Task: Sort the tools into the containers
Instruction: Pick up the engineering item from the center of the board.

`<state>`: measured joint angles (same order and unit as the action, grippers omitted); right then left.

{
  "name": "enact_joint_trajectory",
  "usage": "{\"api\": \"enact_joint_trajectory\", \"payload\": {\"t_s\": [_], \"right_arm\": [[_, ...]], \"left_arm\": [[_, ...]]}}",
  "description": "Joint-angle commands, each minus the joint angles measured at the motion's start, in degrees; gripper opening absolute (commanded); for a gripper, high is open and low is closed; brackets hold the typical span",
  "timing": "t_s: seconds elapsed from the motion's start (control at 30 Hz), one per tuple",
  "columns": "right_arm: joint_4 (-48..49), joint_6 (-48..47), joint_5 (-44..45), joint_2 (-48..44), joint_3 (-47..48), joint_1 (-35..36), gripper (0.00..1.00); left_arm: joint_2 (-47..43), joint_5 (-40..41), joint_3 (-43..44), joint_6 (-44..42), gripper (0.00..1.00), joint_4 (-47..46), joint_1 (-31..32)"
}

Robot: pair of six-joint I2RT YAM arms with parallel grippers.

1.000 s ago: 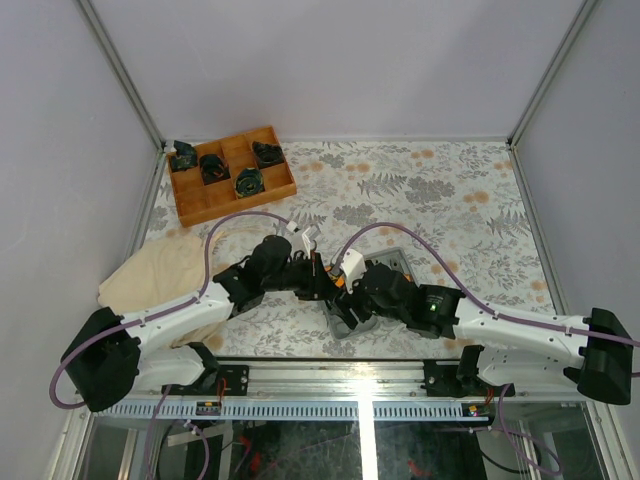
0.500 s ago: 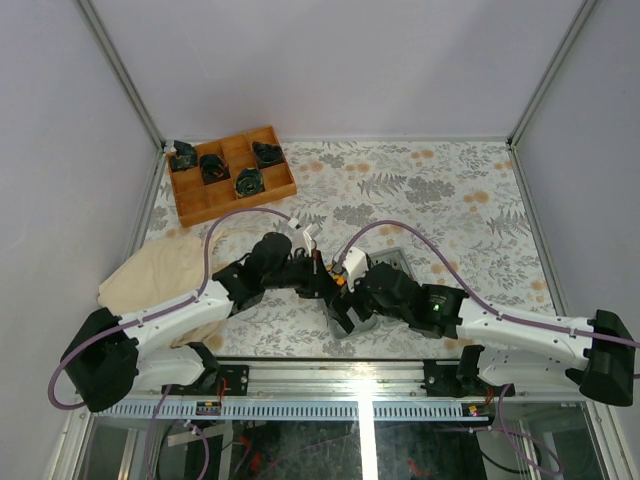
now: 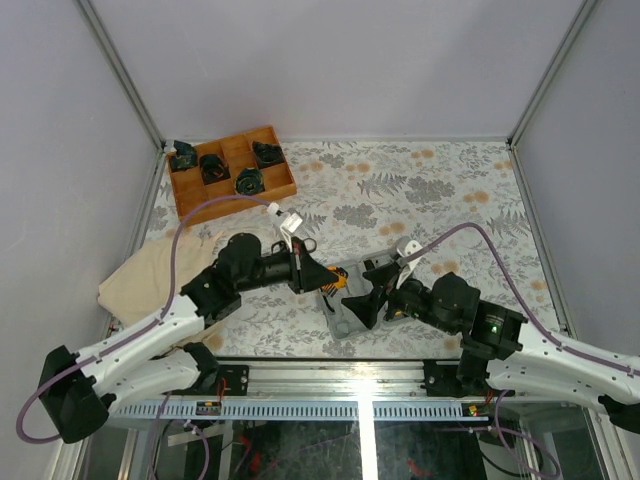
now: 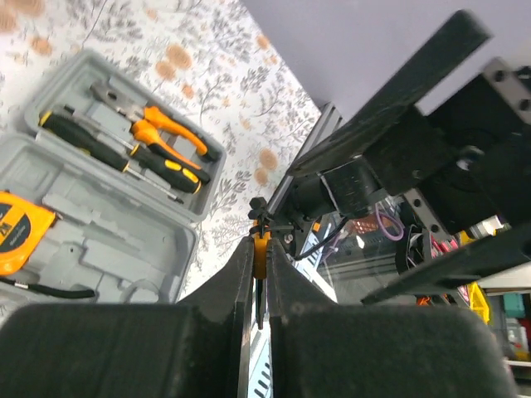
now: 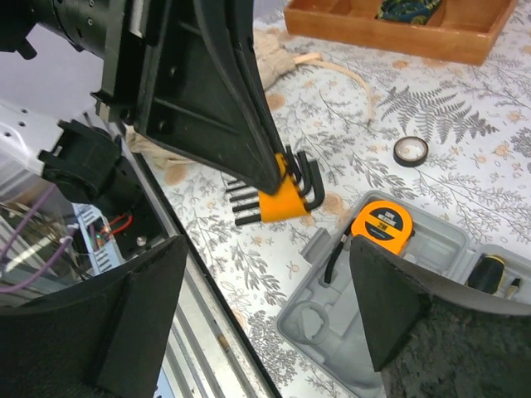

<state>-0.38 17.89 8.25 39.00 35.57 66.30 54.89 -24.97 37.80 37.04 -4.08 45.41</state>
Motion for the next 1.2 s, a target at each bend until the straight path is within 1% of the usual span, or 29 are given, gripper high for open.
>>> {"api": "enact_joint_trajectory", "payload": {"t_s": [0.0,0.13,0.3,0.47,0.6,0.67,0.8,0.9,1.0,1.07,1.17], "right_arm": [[9.1,0.5,-2.7,-3.6,-2.1,-0.3,0.82],[13.1,-3.5,-7.1,-4.4,-2.5,-0.3,0.7],[14.9,-7.7,-13.7,-2.6,-0.3,-0.3,0.68],[13.8,-12.3,-18.7,1.1,3.2,-0.3,0.66],[14.7,-14.6,-20.3,2.7,4.3,-0.3,0.6],[15.4,-14.9,-21.1,3.3,4.5,-0.3,0.58],[16.2,-14.5,-23.5,4.6,4.9,-0.3,0.5],[15.3,-14.5,-24.0,5.8,5.7,-0.3,0.44],[14.4,-14.7,-24.2,7.1,6.4,-0.3,0.41],[13.6,-14.7,-24.7,7.7,7.0,-0.3,0.33],[12.0,-14.7,-24.9,8.2,7.9,-0.2,0.24]], "left_arm": [[-5.6,-0.1,-1.4,-4.7,0.0,-8.5,0.5],[-11.0,-4.0,-3.2,-11.9,0.0,-11.9,0.7],[-15.8,-9.1,-3.1,-20.6,0.0,-10.9,0.8],[-15.7,-14.5,-2.3,-25.9,0.0,-8.9,0.7],[-15.1,-17.2,-1.3,-30.1,0.0,-6.6,0.8],[-15.1,-17.9,-1.1,-31.7,0.0,-5.8,0.8],[-15.3,-18.8,-1.0,-33.7,0.0,-4.8,0.8],[-15.5,-19.6,-1.0,-34.6,0.0,-4.4,0.8],[-15.5,-21.0,-0.9,-35.3,0.0,-4.1,0.8],[-15.6,-21.2,-0.8,-35.6,0.0,-3.6,0.8],[-15.8,-21.3,-0.8,-36.1,0.0,-3.1,0.8]]}}
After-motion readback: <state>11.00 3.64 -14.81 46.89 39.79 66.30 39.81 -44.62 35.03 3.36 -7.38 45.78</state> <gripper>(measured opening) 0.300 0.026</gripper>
